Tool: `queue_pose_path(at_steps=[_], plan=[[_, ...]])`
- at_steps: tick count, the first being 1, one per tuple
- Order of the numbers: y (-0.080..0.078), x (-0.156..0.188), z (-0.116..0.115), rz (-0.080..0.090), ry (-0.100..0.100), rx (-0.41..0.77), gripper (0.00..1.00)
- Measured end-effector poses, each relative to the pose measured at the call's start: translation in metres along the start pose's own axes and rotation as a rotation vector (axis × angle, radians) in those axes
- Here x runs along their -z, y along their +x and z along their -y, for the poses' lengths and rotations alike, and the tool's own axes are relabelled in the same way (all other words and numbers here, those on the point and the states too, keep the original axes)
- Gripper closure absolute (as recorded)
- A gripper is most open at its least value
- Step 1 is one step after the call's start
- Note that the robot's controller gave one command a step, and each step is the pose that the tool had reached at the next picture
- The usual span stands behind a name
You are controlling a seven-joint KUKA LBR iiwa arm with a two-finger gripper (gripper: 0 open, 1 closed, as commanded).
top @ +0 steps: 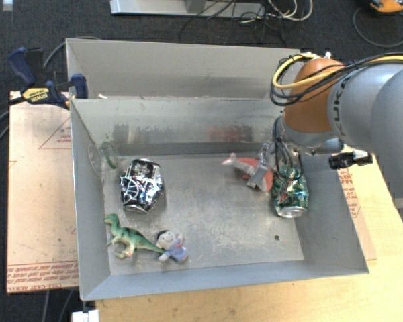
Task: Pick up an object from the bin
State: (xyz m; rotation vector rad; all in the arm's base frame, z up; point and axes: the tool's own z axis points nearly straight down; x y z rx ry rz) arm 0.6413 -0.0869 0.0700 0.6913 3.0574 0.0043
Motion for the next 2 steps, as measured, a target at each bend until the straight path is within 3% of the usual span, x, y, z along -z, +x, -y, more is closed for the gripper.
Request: queue_pose_path(at_steps=[1,2], plan=[[0.001,0.003,0.000,-0.003,0.001,0.000,1.00],[0.002,0.029,0.001,-0.008,0.002,0.000,1.00]])
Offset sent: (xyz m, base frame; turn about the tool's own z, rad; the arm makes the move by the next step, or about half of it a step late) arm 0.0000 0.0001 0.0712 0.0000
